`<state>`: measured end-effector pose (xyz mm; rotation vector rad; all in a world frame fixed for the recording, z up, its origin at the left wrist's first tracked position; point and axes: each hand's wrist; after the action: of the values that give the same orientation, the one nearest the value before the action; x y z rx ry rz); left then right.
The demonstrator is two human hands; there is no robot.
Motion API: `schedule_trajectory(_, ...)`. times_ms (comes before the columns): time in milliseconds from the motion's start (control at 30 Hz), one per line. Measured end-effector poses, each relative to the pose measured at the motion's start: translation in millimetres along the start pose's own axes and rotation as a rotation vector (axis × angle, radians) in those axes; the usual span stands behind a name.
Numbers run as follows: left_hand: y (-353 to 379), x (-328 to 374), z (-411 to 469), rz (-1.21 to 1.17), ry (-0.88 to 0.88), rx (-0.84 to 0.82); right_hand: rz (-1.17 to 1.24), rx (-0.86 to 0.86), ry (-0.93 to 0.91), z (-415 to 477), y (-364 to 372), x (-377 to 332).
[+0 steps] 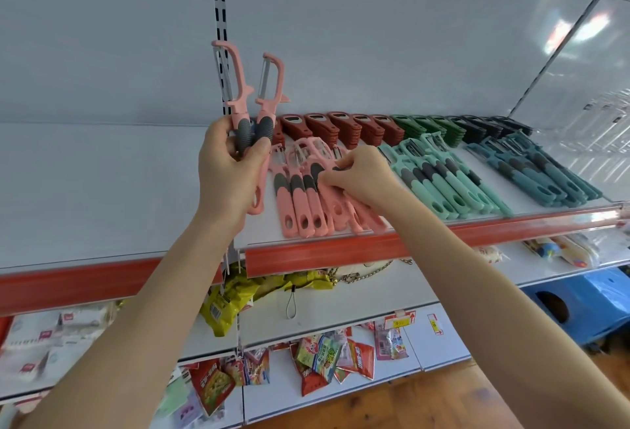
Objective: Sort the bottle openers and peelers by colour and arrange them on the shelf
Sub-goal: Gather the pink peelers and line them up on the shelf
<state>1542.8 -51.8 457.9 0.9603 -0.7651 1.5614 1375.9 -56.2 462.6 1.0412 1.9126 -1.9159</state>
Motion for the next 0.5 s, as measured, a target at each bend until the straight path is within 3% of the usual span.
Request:
schedule_trajectory(133, -0.6, -0.3, -1.4, -0.013, 0.003, -0.006, 0.113, 0.027, 0.044, -2.8, 4.9, 3.6)
schedule_trajectory(267, 1.7, -0.8, -1.7, 0.002, -0.003, 0.001, 0.265, 0.171, 0.032, 4.4, 0.2, 1.7)
schedule_trajectory(500, 15.4, -6.9, -2.6, 0.042, -0.081, -0.091, 0.033, 0.146, -0.022, 1.8, 7.6, -1.9)
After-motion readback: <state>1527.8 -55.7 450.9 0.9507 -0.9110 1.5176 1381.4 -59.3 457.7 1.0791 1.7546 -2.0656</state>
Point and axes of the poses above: each hand's wrist, its own z-axis towards the middle knuckle, its own y-axis out of the palm, x = y × z, and after that the axes turned 13 degrees about y, right-handed
